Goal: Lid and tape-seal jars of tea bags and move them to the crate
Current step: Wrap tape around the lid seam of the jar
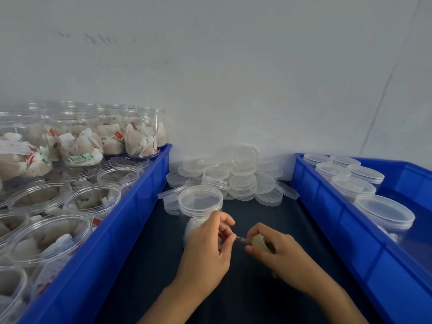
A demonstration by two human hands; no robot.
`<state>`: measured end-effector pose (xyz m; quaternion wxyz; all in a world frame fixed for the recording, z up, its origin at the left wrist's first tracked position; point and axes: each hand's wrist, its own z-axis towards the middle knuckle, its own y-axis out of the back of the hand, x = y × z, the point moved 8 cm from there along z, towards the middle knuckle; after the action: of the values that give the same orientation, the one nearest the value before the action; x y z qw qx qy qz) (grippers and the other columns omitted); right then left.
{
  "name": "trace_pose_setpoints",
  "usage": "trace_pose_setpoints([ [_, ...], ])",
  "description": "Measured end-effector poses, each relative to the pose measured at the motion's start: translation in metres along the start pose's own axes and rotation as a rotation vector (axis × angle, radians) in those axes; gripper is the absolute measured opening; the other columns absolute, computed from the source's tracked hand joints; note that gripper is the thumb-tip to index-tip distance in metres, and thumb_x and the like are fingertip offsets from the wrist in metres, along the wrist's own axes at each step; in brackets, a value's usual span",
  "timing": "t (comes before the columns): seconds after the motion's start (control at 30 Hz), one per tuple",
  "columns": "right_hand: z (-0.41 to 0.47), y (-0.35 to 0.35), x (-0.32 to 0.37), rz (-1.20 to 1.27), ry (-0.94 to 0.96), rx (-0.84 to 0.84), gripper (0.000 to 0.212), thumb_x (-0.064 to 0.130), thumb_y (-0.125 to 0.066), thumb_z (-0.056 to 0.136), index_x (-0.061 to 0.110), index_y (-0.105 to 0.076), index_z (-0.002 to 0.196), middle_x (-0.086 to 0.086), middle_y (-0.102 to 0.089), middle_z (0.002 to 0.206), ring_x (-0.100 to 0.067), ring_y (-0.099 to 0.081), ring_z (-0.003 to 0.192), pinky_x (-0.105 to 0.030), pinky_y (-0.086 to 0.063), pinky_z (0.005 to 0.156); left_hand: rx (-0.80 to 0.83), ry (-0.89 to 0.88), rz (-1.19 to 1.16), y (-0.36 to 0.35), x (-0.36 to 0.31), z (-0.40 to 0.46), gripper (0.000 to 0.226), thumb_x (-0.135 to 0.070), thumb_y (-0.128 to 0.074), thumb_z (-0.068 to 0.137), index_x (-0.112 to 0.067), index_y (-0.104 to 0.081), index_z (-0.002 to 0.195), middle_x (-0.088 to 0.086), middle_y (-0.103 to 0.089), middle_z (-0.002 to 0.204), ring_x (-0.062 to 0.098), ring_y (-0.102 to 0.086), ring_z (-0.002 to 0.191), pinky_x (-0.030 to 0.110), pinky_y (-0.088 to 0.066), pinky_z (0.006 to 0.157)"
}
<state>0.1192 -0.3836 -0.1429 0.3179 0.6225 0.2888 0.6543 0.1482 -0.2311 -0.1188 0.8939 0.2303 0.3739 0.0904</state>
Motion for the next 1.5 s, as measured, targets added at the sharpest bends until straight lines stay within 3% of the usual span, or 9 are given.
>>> trace_pose_setpoints([
  [0.37,0.000,0.010,0.004,0.270,0.022,-0.124,0.019,0.027,-0.058,0.095,0.031,-0.060,0.077,0.001,-0.070,0.082,-0.015,-0.060,0.053,-0.026,-0.051,0.052,-0.083,-0.103,0.101,0.015,-0.015,0.001,0.026,-0.012,-0.071,0.086,-0.027,-0.057,0.102,-0.015,-0.061,0.082,0.003,-0.062,0.080,0.016,-0.052,0.072],
  [0.53,-0.007,0.030,0.000,0.131,0.046,-0.399,0.019,0.025,-0.063,0.092,0.028,-0.059,0.073,0.002,-0.053,0.063,-0.008,-0.045,0.057,-0.031,-0.040,0.055,-0.378,-0.219,0.194,0.056,-0.024,0.004,0.018,-0.024,-0.062,0.091,-0.014,-0.064,0.105,-0.010,-0.063,0.090,0.000,-0.060,0.072,0.017,-0.053,0.059],
  [0.63,-0.010,0.035,0.010,0.229,0.114,-0.456,0.016,0.026,-0.062,0.090,0.028,-0.061,0.074,-0.004,-0.054,0.068,-0.006,-0.044,0.056,-0.025,-0.038,0.053,-0.516,-0.153,0.131,0.074,-0.011,0.004,0.047,-0.043,-0.070,0.084,-0.013,-0.054,0.116,-0.009,-0.052,0.112,0.008,-0.055,0.090,0.019,-0.049,0.076],
  [0.87,-0.015,0.034,0.021,0.271,0.221,-0.469,0.016,0.027,-0.060,0.090,0.033,-0.061,0.076,0.007,-0.048,0.059,-0.005,-0.041,0.051,-0.019,-0.034,0.047,-0.121,0.242,-0.292,0.030,0.052,0.014,0.113,-0.049,-0.085,0.042,-0.041,-0.019,0.133,-0.014,-0.032,0.137,-0.010,-0.035,0.124,0.001,-0.029,0.095],
  [1.07,-0.017,0.031,0.030,0.154,0.269,-0.484,0.012,0.034,-0.056,0.091,0.031,-0.058,0.080,0.009,-0.054,0.066,-0.005,-0.045,0.055,-0.015,-0.035,0.050,-0.067,0.252,-0.391,0.022,0.069,0.013,0.100,-0.038,-0.087,0.055,-0.040,-0.031,0.138,-0.023,-0.053,0.129,-0.005,-0.052,0.119,0.019,-0.044,0.100],
  [1.17,-0.017,0.031,0.032,0.101,0.264,-0.486,0.022,0.050,-0.046,0.087,0.032,-0.057,0.082,0.008,-0.064,0.080,-0.010,-0.058,0.072,-0.027,-0.050,0.061,-0.010,0.242,-0.404,0.021,0.063,0.014,0.096,-0.049,-0.089,0.058,-0.053,-0.031,0.135,-0.031,-0.060,0.119,-0.008,-0.058,0.109,0.010,-0.047,0.086],
  [1.27,-0.018,0.033,0.032,0.103,0.267,-0.483,0.016,0.041,-0.049,0.091,0.030,-0.056,0.081,0.001,-0.067,0.089,-0.019,-0.062,0.085,-0.044,-0.054,0.073,0.071,0.281,-0.486,0.010,0.057,0.012,0.085,-0.057,-0.073,0.062,-0.062,-0.028,0.134,-0.005,-0.068,0.113,-0.002,-0.065,0.097,0.008,-0.050,0.070],
  [1.4,-0.017,0.034,0.041,0.231,0.293,-0.428,0.027,0.052,-0.043,0.085,0.029,-0.055,0.080,-0.006,-0.062,0.081,-0.016,-0.053,0.066,-0.030,-0.045,0.059,0.147,0.234,-0.561,-0.005,0.041,0.009,0.069,-0.052,-0.066,0.071,-0.058,-0.033,0.131,-0.005,-0.062,0.121,0.005,-0.064,0.107,0.018,-0.053,0.081],
  [1.5,-0.015,0.034,0.049,0.312,0.279,-0.399,0.022,0.044,-0.047,0.090,0.029,-0.052,0.074,-0.012,-0.064,0.085,-0.029,-0.058,0.074,-0.045,-0.049,0.065,0.120,0.222,-0.542,-0.004,0.039,0.010,0.063,-0.044,-0.070,0.073,-0.057,-0.035,0.123,-0.010,-0.058,0.125,0.007,-0.062,0.112,0.022,-0.054,0.084],
])
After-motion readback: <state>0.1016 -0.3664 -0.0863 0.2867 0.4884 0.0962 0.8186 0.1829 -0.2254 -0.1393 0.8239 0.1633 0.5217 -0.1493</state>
